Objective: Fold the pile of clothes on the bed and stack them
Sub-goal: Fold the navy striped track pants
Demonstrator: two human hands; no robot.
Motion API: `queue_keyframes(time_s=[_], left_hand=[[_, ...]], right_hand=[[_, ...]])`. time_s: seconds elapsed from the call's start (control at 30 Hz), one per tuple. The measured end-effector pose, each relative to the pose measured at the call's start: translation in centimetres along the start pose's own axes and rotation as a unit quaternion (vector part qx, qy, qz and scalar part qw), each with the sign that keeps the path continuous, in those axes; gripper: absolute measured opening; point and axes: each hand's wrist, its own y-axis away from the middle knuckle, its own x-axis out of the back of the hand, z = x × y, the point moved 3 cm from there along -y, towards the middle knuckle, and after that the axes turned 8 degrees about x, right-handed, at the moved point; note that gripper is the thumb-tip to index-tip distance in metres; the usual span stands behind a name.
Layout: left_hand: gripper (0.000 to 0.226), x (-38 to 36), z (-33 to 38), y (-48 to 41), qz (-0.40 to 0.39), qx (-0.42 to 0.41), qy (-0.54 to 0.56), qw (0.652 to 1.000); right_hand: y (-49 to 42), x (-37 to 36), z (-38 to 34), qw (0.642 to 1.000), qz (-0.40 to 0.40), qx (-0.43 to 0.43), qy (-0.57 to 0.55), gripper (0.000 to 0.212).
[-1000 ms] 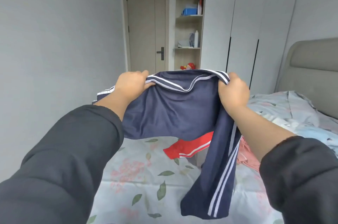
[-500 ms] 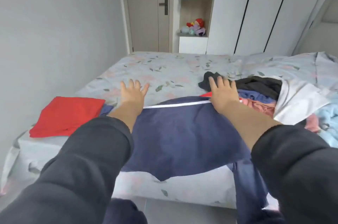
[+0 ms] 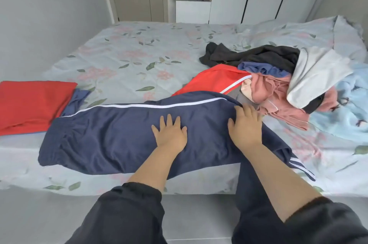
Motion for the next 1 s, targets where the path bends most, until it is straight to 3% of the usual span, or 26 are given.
queue_keyframes(time_s=[0.03, 0.1, 0.17, 0.23, 0.3, 0.37, 0.43, 0.53, 0.57, 0.6, 0.67, 0.73, 0.83, 0.9, 1.0], left_hand=[[0.055, -0.2, 0.9, 0.1, -0.004, -0.029, 0.002, 1.000], [0.055, -0.8, 2.4, 0.6, -0.010, -0.086, -0.020, 0.996], [0.055, -1.3, 3.1, 1.0, -0.006, -0.120, -0.053, 0.991], [0.055, -1.1, 3.2, 1.2, -0.001, -0.124, -0.051, 0.991], [0.053, -0.5, 3.2, 1.0, -0.007, -0.121, -0.002, 0.993], [0.048, 0.3, 3.0, 0.7, -0.021, -0.109, 0.125, 0.986], [0.042, 1.3, 2.5, 0.5, -0.033, -0.072, 0.305, 0.949], [0.041, 2.4, 1.8, 0.1, -0.082, 0.019, 0.529, 0.844], [0.041, 2.5, 1.7, 0.1, -0.103, 0.043, 0.575, 0.810], [0.042, 2.4, 1.7, 0.1, -0.114, 0.052, 0.598, 0.792], [0.044, 2.2, 2.1, 0.5, -0.113, 0.017, 0.576, 0.810], [0.054, 1.7, 3.2, 1.3, -0.110, -0.047, 0.518, 0.847], [0.068, 0.7, 5.4, 2.8, -0.116, -0.144, 0.418, 0.889], [0.075, 0.1, 6.8, 3.6, -0.092, -0.215, 0.322, 0.917], [0.081, -0.4, 8.2, 3.8, -0.047, -0.259, 0.261, 0.929]], right_hand=[[0.3, 0.5, 1.6, 0.997, -0.012, -0.071, -0.030, 0.050], [0.7, 0.9, 4.3, 0.964, -0.113, -0.193, -0.143, 0.058], [1.0, 1.4, 5.4, 0.937, -0.192, -0.218, -0.195, 0.053], [1.0, 2.4, 5.5, 0.959, -0.167, -0.193, -0.122, 0.035], [0.8, 3.8, 4.9, 0.981, -0.093, -0.167, -0.027, 0.022], [0.8, 4.9, 3.5, 0.988, -0.021, -0.142, -0.052, 0.009], [0.7, 5.2, 1.6, 0.976, -0.032, -0.071, -0.204, 0.015], [1.7, 5.1, -0.8, 0.862, -0.177, -0.017, -0.474, 0.013], [1.5, 5.1, -0.3, 0.868, -0.162, -0.028, -0.468, 0.012], [1.1, 5.1, 0.9, 0.906, -0.121, -0.049, -0.404, 0.011], [0.8, 4.9, 3.7, 0.974, -0.087, -0.100, -0.184, 0.023], [1.2, 4.1, 5.8, 0.971, -0.188, -0.140, -0.049, 0.048], [1.7, 3.1, 7.2, 0.945, -0.292, -0.148, -0.020, 0.052], [1.4, 3.1, 8.0, 0.948, -0.285, -0.139, -0.025, 0.038], [0.8, 3.3, 9.8, 0.956, -0.241, -0.159, -0.046, 0.022]])
